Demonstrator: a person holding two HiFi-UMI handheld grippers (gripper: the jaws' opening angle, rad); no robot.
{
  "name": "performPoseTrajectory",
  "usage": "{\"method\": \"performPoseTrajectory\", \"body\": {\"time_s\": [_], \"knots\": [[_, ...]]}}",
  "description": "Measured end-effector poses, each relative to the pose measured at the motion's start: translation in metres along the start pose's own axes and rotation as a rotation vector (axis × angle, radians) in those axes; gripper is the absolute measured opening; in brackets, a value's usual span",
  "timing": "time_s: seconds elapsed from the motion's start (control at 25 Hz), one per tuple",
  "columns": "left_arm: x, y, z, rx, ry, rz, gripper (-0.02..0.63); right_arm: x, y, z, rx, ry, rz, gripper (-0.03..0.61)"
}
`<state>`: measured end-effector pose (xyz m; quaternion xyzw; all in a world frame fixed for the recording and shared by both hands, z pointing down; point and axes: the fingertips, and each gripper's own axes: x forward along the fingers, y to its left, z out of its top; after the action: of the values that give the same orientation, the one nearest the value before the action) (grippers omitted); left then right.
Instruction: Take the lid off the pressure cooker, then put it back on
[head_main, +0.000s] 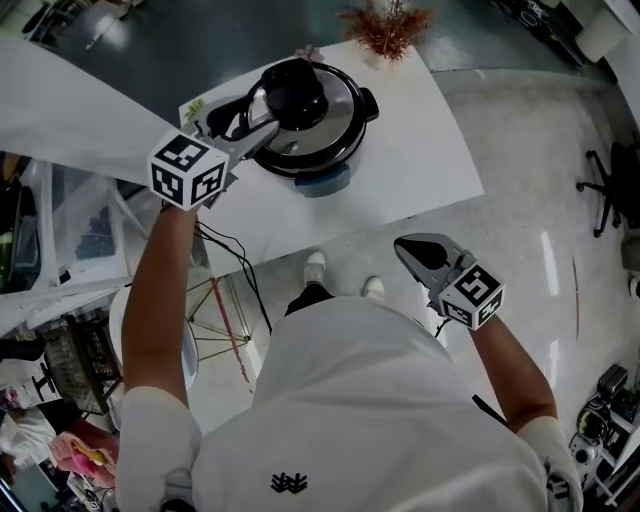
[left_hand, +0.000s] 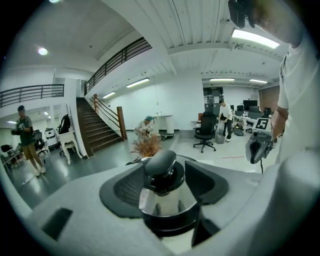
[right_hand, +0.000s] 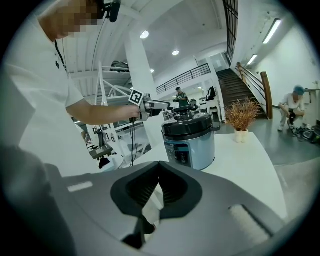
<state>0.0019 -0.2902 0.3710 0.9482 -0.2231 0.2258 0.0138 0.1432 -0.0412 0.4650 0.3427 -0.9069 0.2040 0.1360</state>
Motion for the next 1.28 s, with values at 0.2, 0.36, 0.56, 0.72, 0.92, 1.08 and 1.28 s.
{"method": "performPoseTrajectory", "body": {"time_s": [0.2,0.36,0.56,0.72,0.92,1.08,1.28], "knots": [[-0.025,-0.016,-0.014,-0.065,-0.017,0.075,0.239,-0.004,0.005,-0.001,-0.032,0.007,0.047,0.014],[-0.040,-0.033,-0.027,-0.111,-0.026,0.127,0.203,-0.008,0.007,-0.003,-0.046,0.009,0.075,0.014],[-0.053,-0.063,-0.046,-0.173,-0.038,0.176,0.151,-0.013,0.013,-0.011,-0.062,0.022,0.114,0.014],[-0.058,-0.093,-0.060,-0.213,-0.050,0.193,0.114,-0.015,0.019,-0.015,-0.069,0.023,0.135,0.014],[-0.064,-0.129,-0.073,-0.251,-0.058,0.199,0.081,-0.017,0.027,-0.017,-0.082,0.017,0.157,0.014],[-0.067,-0.158,-0.079,-0.266,-0.060,0.187,0.050,-0.016,0.036,-0.017,-0.092,0.011,0.172,0.014],[-0.070,-0.198,-0.090,-0.309,-0.058,0.174,0.008,-0.018,0.043,-0.019,-0.088,0.001,0.174,0.014]]}}
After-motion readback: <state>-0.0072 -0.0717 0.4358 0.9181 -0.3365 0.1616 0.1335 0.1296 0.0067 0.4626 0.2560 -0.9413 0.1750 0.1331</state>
